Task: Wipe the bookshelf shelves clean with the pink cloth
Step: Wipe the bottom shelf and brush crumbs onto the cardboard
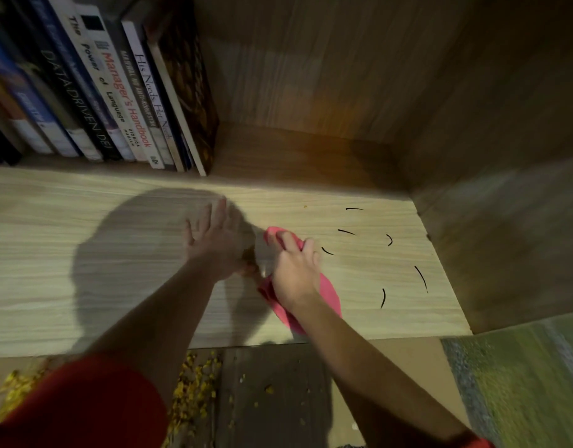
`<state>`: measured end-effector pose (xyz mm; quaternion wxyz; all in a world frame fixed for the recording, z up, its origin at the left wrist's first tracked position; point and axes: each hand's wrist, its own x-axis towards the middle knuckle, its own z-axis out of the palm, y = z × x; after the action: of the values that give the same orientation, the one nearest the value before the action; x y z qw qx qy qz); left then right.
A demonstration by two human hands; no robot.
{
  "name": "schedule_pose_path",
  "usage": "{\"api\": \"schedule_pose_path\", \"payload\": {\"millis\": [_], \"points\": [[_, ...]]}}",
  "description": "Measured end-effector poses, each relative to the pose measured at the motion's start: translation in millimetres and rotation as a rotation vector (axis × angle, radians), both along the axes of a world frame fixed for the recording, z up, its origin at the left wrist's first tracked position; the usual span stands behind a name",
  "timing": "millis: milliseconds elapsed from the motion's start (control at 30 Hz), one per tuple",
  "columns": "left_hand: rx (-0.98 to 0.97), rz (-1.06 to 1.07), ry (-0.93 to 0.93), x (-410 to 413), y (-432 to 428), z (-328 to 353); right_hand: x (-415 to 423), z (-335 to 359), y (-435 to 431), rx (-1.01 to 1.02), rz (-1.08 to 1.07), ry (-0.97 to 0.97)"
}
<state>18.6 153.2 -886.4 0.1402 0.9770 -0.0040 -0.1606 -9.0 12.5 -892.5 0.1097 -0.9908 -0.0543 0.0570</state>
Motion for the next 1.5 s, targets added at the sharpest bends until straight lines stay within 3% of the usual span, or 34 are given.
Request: {"api": "schedule_pose_path", "payload": {"millis": [133,300,500,633,800,933,1067,1200,1333,1433,1500], "points": [[0.143,-0.029,-0.138,-29.7,-16.8,3.8,-34.4,7.1,-35.7,-0.043,0.0,0.05],[-0.024,-0.026,-0.065,-48.6,-40.5,9.5,-62.4,10.8,-63.7,-0.146,0.059,0.08],[-0.017,-0.089,0.063,-47.5,-57.3,5.6,-17.3,17.2,-68.7,-0.009,-0.257,0.116],[-0.032,-0.056,0.063,-48.8,-63.0,7.2,-36.7,10.9,-71.4,-0.095,-0.015,0.084],[-0.034,-0.054,0.061,-50.6,-62.5,6.4,-10.7,15.9,-78.9,-0.032,-0.204,0.094],[-0.044,-0.047,0.078,-50.3,-62.9,6.5,-29.1,4.4,-66.2,-0.054,-0.015,0.066],[-0.025,-0.054,0.068,-49.6,-62.5,4.7,-10.4,11.7,-74.1,-0.039,-0.166,0.072],[-0.027,-0.073,0.0,-53.9,-60.4,1.6,-27.5,3.9,-63.8,-0.055,-0.025,0.054],[-0.284,-0.144,-0.259,-67.5,-54.6,-8.3,-11.6,12.2,-59.4,-0.021,-0.169,0.055],[-0.547,0.007,-0.417,-70.6,-45.5,-5.7,-38.0,3.2,-40.8,-0.022,0.012,0.034],[-0.582,0.115,-0.415,-67.5,-33.3,-2.5,-41.6,3.6,-45.4,0.009,0.059,0.015]]}}
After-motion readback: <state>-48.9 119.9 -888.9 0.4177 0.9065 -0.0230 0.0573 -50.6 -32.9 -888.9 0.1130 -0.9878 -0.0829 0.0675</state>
